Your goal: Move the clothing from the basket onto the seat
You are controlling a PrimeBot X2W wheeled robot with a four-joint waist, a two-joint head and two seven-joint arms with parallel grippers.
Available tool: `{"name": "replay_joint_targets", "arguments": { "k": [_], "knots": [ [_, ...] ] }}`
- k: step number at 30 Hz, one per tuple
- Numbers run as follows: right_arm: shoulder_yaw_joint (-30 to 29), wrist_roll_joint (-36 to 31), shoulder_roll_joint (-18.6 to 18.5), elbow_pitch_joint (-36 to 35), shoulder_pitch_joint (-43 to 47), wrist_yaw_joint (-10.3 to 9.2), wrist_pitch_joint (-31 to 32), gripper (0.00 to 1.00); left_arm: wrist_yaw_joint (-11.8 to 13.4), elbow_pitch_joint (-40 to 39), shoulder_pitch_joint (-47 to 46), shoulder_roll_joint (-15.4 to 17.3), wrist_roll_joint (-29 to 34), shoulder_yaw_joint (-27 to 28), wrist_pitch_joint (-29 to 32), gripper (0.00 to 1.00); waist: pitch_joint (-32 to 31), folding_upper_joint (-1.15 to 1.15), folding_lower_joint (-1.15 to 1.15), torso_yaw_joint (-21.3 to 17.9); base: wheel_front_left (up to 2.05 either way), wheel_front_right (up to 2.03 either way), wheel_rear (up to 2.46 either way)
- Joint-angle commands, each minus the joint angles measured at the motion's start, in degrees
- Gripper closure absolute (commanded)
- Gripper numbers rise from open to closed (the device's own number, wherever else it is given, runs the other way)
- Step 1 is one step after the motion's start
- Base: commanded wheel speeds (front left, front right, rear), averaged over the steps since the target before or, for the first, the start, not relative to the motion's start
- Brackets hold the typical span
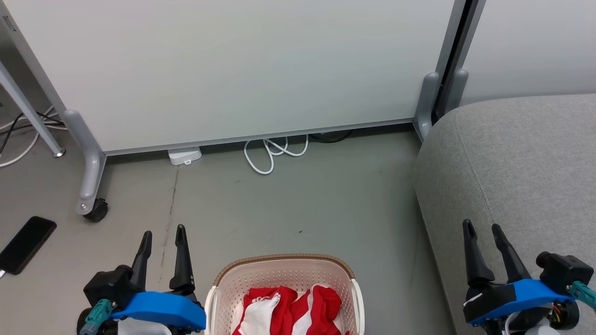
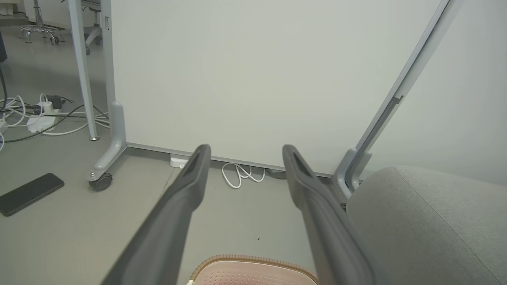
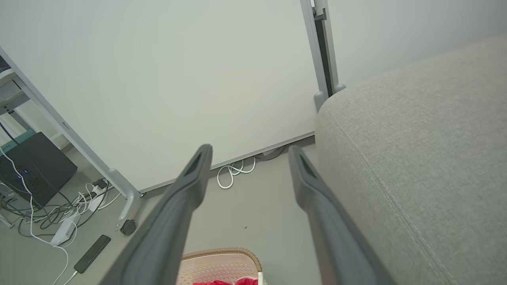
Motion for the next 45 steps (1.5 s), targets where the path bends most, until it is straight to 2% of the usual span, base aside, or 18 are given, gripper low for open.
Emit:
{"name": "replay_joint_targets", "arguments": {
  "k": [1,32,45],
  "knots": [
    [0.05,-2.13,-0.4,-0.11,-1.03,0.1,-0.72,0.0,-0.13,0.05,-0.55,0.35,1.81,-0.18,-0.7,0.0,-0.03,0.0,0.0,-0.02,0.0,0.0,0.0],
    [-0.07,-16.13,-0.44,1.12,-0.75,0.14,-4.28,0.0,-1.45,3.04,-0.63,-1.6,10.73,0.74,-4.24,0.0,-0.43,0.0,0.0,0.26,0.0,0.0,0.0],
    [0.08,-19.82,-0.45,1.26,-0.79,0.15,-5.18,0.0,-1.91,4.52,-0.55,-2.1,13.08,1.07,-5.2,0.0,-0.47,0.0,0.0,0.13,0.0,0.0,0.0]
  ]
}}
